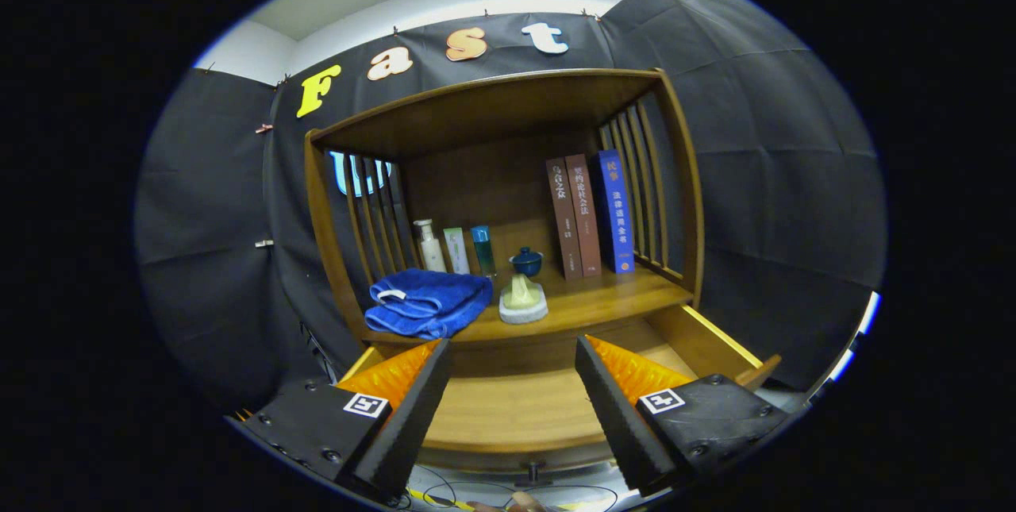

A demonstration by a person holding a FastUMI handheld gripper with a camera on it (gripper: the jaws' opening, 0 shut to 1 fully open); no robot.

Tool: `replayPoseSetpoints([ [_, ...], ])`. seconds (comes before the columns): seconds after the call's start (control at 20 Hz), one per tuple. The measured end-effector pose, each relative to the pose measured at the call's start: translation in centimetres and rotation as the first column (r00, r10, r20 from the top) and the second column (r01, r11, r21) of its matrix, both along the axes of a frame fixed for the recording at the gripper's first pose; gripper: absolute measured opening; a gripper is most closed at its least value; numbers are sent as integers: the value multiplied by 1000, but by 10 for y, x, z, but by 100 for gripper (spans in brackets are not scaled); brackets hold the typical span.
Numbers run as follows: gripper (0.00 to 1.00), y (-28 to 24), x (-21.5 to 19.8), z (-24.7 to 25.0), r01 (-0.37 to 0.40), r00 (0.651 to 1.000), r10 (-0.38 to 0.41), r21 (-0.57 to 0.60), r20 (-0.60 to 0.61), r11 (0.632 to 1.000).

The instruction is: Pull open the drawer, take out the items inside it, and place them on the countertop above the cabinet.

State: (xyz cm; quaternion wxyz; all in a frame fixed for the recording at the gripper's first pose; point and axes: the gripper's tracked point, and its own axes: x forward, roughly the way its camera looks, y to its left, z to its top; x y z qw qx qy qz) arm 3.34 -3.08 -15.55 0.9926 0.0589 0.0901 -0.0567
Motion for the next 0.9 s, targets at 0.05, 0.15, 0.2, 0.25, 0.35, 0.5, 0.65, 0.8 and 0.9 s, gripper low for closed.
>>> replayPoseSetpoints([
  [0.05,99,-1,-11,-12,9,1000,-9,-1,-4,1000],
  [0.15,99,0,-29,-35,9,1000,-9,3,-7,1000],
  [0.2,99,0,-35,-47,9,1000,-9,-4,-8,1000],
  [0.25,99,1,-39,-60,3,1000,-4,-18,-17,1000],
  [0.35,99,4,-47,-88,-8,999,5,-50,-51,999],
  [0.5,99,3,-50,-121,-12,995,5,-72,-101,997],
  [0.65,99,-2,-42,-138,-1,992,-8,-74,-126,997],
  [0.8,100,-2,-36,-147,-4,988,-6,-63,-153,998],
  [0.9,99,-3,-35,-148,-2,987,-8,-60,-159,998],
])
